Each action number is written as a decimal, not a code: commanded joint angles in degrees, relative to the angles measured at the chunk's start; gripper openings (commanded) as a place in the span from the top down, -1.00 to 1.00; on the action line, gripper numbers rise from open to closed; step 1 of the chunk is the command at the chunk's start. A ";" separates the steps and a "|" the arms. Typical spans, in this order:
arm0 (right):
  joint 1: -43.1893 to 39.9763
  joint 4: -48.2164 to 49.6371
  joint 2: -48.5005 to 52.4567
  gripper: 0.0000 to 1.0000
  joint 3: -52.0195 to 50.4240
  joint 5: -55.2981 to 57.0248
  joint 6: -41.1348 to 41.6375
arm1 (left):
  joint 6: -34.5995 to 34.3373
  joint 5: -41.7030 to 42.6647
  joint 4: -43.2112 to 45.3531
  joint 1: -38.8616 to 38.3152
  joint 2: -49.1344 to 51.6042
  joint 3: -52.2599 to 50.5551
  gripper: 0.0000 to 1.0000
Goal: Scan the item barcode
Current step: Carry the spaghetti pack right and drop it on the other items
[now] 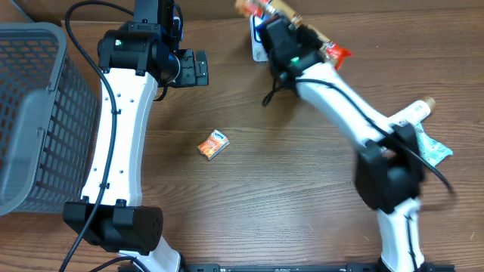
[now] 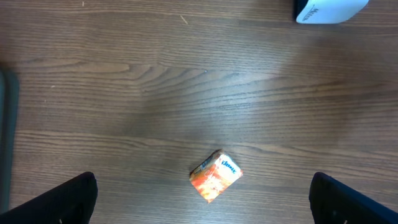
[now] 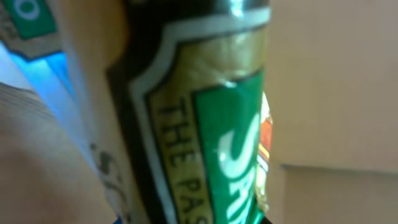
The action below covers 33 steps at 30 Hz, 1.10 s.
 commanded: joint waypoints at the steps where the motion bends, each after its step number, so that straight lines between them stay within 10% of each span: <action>1: -1.18 -7.67 -17.33 0.93 2.47 -9.31 22.53 | -0.39 -0.52 0.00 0.15 0.44 -0.15 -1.00; 16: -27.08 -54.42 -30.01 0.93 -1.62 -24.06 71.84 | -0.39 -0.52 0.00 0.15 0.44 -0.15 -1.00; 27: -34.86 -33.70 -24.13 0.92 -28.79 -30.05 73.24 | -0.39 -0.52 0.02 0.17 0.44 -0.15 -1.00; 33: -34.91 -27.69 -21.86 0.46 -33.90 -29.59 73.24 | -0.39 -0.52 0.02 0.13 0.44 -0.15 -1.00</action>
